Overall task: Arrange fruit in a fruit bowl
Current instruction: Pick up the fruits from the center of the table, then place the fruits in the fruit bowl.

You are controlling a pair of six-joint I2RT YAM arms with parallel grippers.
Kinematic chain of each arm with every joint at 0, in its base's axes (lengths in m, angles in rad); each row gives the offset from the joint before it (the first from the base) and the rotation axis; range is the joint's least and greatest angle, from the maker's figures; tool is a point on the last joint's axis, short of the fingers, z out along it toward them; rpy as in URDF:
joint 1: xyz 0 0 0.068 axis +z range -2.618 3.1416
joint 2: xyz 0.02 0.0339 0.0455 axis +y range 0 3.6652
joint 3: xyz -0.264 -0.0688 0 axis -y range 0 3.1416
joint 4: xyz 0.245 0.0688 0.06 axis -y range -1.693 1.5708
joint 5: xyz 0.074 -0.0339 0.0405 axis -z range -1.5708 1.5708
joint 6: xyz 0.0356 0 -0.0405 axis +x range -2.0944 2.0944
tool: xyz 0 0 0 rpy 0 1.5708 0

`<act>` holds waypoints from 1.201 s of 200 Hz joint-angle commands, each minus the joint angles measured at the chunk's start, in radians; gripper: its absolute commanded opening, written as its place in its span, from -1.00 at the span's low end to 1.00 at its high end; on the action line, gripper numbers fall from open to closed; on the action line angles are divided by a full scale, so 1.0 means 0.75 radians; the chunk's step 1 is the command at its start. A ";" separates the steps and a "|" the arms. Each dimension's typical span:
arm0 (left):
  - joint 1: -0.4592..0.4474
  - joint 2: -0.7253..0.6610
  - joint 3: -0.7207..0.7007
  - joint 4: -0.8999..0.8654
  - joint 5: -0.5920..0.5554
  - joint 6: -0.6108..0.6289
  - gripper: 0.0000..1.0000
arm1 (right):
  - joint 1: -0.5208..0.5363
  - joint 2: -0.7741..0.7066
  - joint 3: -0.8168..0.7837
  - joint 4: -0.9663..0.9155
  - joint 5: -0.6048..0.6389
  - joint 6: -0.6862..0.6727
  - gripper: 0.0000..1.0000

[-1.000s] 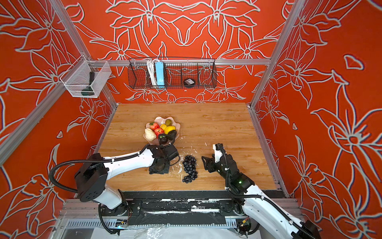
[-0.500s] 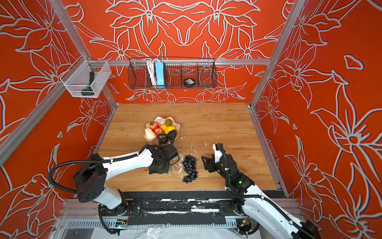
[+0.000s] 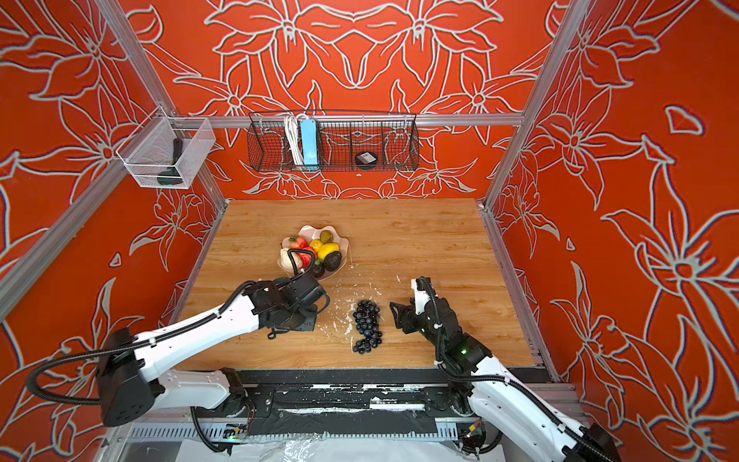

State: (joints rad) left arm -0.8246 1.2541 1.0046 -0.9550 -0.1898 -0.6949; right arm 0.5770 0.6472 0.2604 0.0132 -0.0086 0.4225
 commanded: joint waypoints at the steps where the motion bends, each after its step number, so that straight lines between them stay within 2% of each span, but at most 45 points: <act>1: 0.011 -0.067 0.081 -0.139 -0.065 0.098 -1.00 | -0.005 0.004 -0.010 0.030 0.002 0.011 0.46; 52: 0.251 0.034 0.375 -0.146 0.055 0.442 -1.00 | -0.006 -0.006 -0.006 0.010 0.003 0.013 0.46; 99: 0.321 0.186 0.596 -0.209 0.076 0.826 -1.00 | -0.006 -0.069 -0.010 -0.021 0.023 0.013 0.46; 117: 0.346 0.222 0.618 -0.206 0.068 0.955 -1.00 | -0.006 -0.075 -0.010 -0.028 0.032 0.012 0.47; 151: 0.449 0.142 0.480 -0.038 0.279 1.337 -1.00 | -0.006 -0.064 -0.010 -0.024 0.024 0.024 0.47; 161: 0.486 0.141 0.475 -0.001 0.307 1.404 -1.00 | -0.006 -0.064 -0.010 -0.023 0.018 0.027 0.47; 183: 0.572 0.216 0.550 -0.053 0.468 1.553 -1.00 | -0.006 -0.066 -0.010 -0.025 0.020 0.030 0.47; 199: 0.602 0.301 0.589 -0.072 0.428 1.624 -1.00 | -0.006 -0.073 -0.010 -0.030 0.023 0.027 0.47; 218: 0.671 0.394 0.662 -0.131 0.557 1.693 -1.00 | -0.006 -0.079 -0.012 -0.035 0.030 0.030 0.47; 240: 0.691 0.416 0.622 -0.144 0.651 1.911 -1.00 | -0.006 -0.094 -0.014 -0.042 0.036 0.030 0.47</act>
State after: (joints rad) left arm -0.3267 1.5459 1.4845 -1.0080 0.1734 0.5232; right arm 0.5770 0.5961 0.2604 -0.0101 -0.0036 0.4248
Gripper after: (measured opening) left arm 0.048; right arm 0.736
